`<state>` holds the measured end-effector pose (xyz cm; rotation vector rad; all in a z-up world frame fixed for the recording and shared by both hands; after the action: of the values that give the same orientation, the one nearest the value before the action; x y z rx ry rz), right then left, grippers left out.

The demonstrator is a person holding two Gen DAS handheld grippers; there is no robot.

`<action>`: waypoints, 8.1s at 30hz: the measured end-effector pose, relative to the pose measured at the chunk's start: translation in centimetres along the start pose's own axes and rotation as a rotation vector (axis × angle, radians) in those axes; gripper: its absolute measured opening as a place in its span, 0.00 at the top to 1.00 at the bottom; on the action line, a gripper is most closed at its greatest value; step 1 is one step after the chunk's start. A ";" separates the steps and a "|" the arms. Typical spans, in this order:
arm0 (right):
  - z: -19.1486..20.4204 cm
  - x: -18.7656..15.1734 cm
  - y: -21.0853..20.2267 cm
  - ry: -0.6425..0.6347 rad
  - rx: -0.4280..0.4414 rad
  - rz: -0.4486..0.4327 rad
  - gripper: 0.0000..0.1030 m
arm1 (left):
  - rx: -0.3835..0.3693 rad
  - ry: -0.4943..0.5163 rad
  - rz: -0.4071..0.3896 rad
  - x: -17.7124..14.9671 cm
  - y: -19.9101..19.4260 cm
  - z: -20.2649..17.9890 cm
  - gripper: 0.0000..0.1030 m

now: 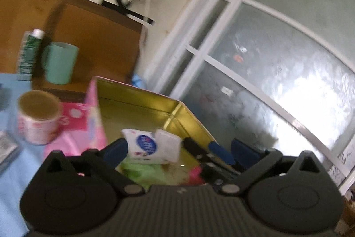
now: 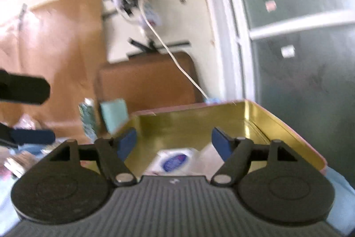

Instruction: Organize soft objects

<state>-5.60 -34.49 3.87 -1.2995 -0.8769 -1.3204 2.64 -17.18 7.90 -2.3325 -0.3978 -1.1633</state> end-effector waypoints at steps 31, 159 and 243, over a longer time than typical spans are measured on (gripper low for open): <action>20.3 -8.2 1.2 -0.237 0.485 0.406 0.27 | 0.343 -0.287 -0.211 -7.7 -19.6 18.8 0.01; 1.2 1.4 0.4 -0.168 0.232 0.120 0.49 | 0.018 0.082 0.124 0.7 8.6 -2.7 0.04; 17.2 -9.1 -1.9 -0.287 0.621 0.459 0.59 | 0.378 -0.339 0.001 -8.1 -14.6 14.3 0.02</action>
<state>-4.83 -15.96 -2.18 -1.1047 -1.0041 -0.4492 0.47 2.53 -1.50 -2.1838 -0.6717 -0.6192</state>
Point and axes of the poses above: each gripper's, at about its wrist camera, not at the fingertips, and y roughly the way its jaws point, z to its left, x to its top, the point moved 2 cm from there along y, roughly the way its jaws point, and after that the axes turned 1 degree about y, right-handed, at the moved point
